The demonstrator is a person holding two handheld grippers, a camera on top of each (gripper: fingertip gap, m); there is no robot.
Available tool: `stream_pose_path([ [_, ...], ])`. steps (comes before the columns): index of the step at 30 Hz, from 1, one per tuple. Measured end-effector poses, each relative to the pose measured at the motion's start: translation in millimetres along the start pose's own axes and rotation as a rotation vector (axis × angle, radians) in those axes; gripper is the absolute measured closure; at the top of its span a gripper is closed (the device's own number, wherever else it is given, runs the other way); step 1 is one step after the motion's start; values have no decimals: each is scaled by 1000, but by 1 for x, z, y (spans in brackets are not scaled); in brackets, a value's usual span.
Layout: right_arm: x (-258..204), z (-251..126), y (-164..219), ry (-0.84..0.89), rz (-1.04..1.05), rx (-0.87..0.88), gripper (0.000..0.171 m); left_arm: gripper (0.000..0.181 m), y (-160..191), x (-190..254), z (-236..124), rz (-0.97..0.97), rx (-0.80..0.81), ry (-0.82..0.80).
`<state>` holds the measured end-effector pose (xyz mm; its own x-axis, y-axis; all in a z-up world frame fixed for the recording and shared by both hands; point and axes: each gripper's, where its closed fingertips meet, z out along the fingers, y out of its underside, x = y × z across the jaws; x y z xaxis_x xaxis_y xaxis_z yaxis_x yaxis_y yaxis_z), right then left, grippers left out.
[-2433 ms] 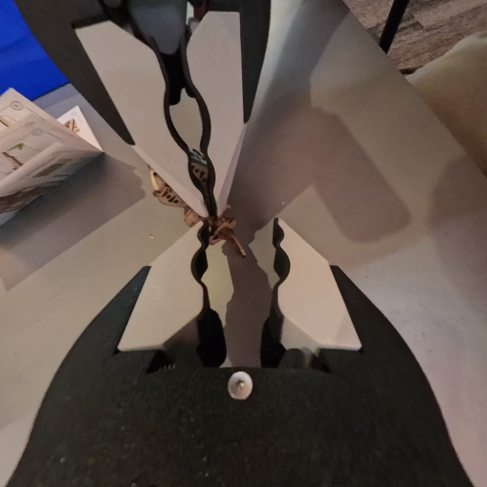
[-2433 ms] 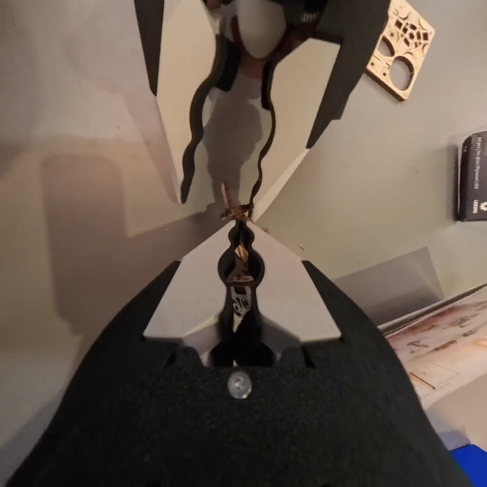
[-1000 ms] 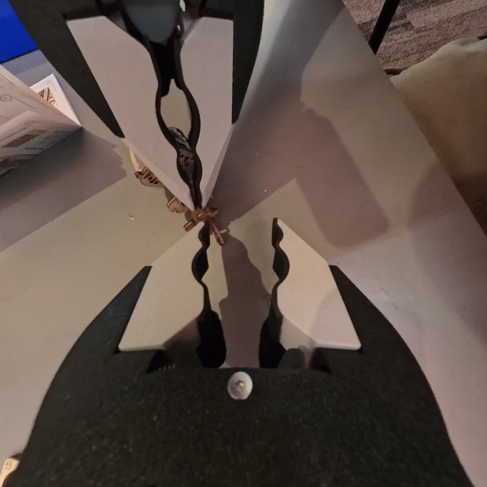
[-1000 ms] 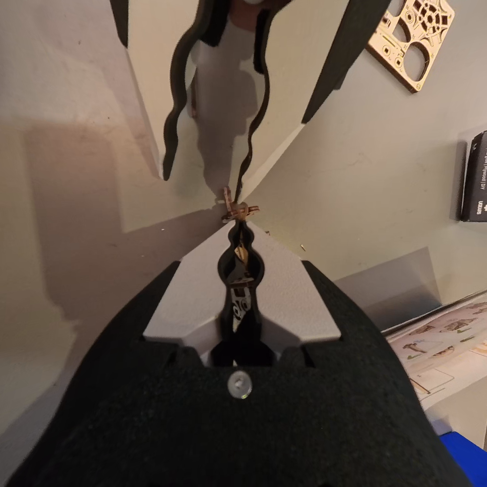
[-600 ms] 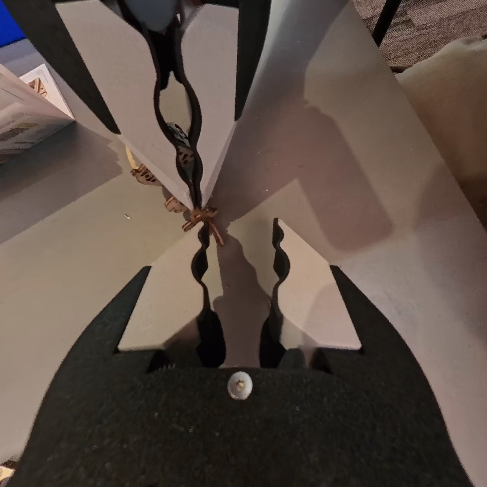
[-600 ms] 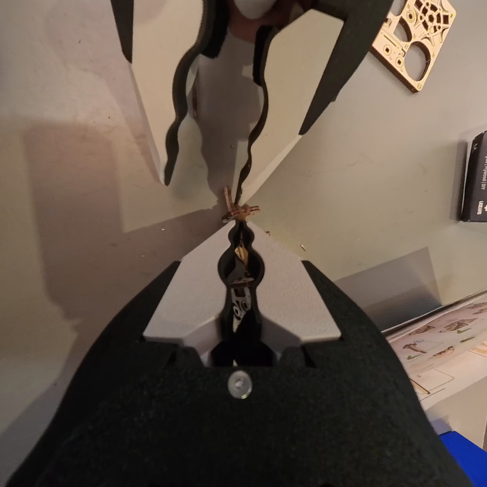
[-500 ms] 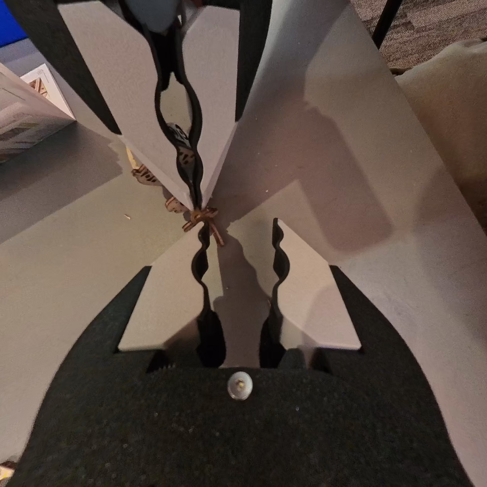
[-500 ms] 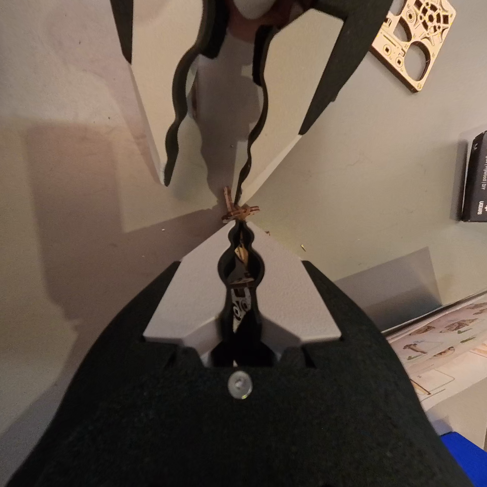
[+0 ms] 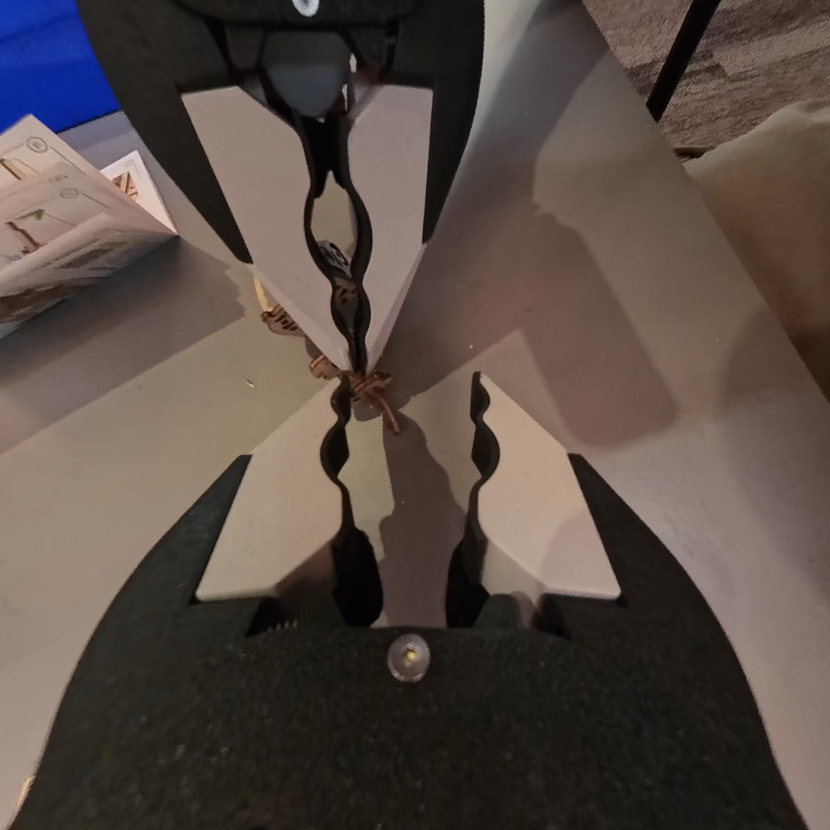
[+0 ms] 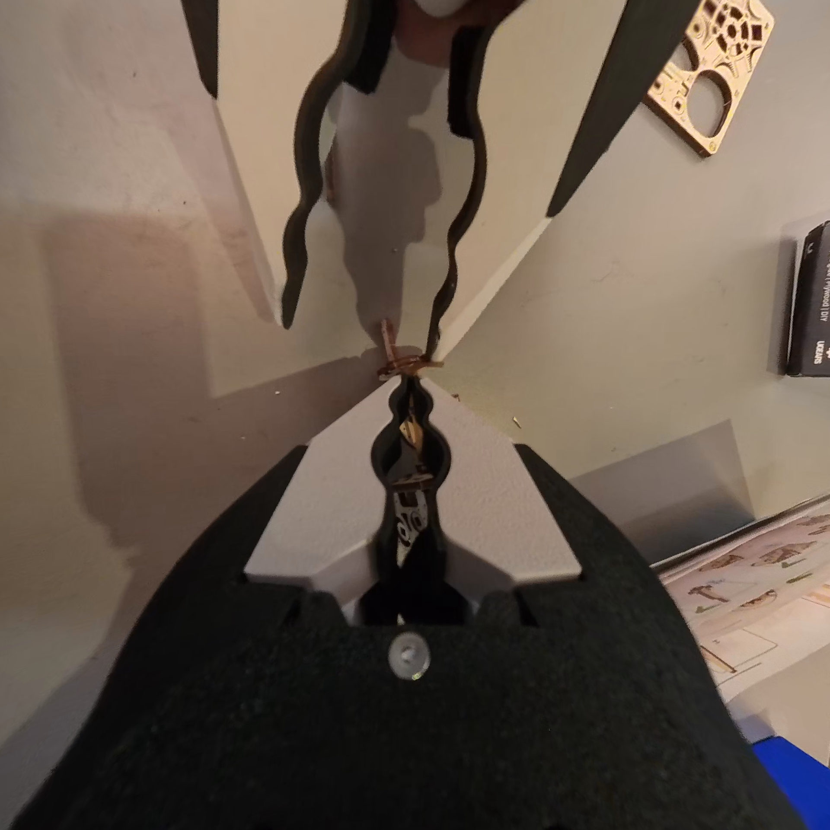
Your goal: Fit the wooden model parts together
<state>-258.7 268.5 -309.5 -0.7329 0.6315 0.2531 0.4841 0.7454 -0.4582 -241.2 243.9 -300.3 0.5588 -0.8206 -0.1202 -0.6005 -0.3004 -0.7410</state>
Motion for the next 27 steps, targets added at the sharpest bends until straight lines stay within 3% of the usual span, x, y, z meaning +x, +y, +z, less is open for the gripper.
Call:
stream_pose_path([
  [12,1,1,0,3,5,10,171,125,7,1,1,-19,-45,-1],
  [21,5,1,-2,51,-22,111,171,135,81,40,-59,-258,-252,-164],
  [25,7,1,-3,86,-37,122,171,153,76,41,-53,-300,-210,-163],
  [27,7,1,-3,103,-47,125,171,179,72,40,-48,-292,-203,-153],
])
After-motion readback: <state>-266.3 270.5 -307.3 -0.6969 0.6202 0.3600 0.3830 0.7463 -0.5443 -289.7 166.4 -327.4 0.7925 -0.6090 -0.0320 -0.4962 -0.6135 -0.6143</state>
